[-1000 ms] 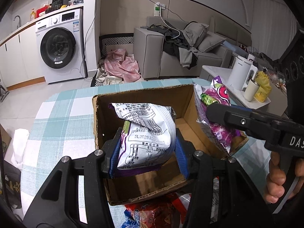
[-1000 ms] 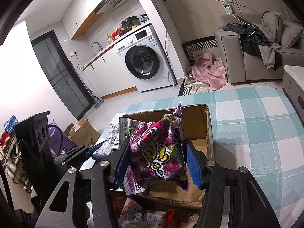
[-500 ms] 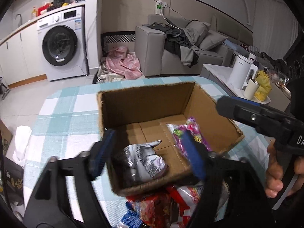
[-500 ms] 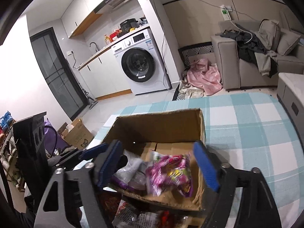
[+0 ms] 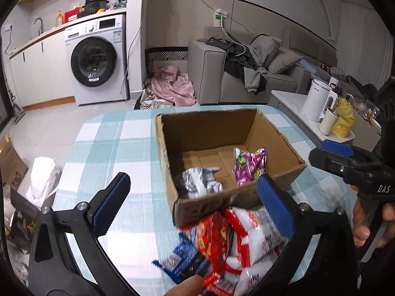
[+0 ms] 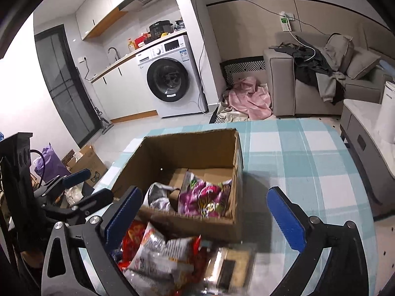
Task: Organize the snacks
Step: 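Open both tools in the box and withdraw toward the snack pile, then grasp the red chocolate bar pack with the left tool while the right tool grasps the white-red printed bag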
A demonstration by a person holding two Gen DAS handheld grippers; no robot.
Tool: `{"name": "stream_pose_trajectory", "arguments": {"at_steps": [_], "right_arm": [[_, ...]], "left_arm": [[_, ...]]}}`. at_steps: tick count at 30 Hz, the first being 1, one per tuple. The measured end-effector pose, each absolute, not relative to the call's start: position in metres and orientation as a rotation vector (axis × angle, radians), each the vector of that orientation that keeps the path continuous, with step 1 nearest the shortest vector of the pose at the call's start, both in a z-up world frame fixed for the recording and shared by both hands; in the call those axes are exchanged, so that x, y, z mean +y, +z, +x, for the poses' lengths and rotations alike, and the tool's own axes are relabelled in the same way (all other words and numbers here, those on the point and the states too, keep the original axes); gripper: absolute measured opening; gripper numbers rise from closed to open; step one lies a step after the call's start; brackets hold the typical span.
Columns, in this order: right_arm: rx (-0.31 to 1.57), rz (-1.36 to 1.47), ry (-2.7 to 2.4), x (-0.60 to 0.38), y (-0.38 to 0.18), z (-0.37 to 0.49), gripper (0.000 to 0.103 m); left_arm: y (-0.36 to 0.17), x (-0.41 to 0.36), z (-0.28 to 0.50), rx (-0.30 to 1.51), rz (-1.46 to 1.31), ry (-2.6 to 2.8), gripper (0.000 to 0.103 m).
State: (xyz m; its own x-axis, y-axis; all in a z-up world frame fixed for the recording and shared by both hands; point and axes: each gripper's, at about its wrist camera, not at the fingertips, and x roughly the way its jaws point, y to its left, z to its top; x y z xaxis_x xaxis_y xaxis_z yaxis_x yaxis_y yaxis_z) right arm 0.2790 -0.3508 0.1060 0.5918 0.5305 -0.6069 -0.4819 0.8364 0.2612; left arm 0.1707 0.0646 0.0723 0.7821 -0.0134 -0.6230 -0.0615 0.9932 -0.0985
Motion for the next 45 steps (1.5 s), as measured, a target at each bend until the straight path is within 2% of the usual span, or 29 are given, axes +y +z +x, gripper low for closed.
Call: {"name": "stream_pose_trajectory", "arguments": {"at_steps": [45], "right_arm": [[0.887,0.022,0.583,-0.367,0.036,0.17,0.103]], "left_arm": [[-0.001,0.055,0.055,0.801,-0.051,0.016,0.102]]}}
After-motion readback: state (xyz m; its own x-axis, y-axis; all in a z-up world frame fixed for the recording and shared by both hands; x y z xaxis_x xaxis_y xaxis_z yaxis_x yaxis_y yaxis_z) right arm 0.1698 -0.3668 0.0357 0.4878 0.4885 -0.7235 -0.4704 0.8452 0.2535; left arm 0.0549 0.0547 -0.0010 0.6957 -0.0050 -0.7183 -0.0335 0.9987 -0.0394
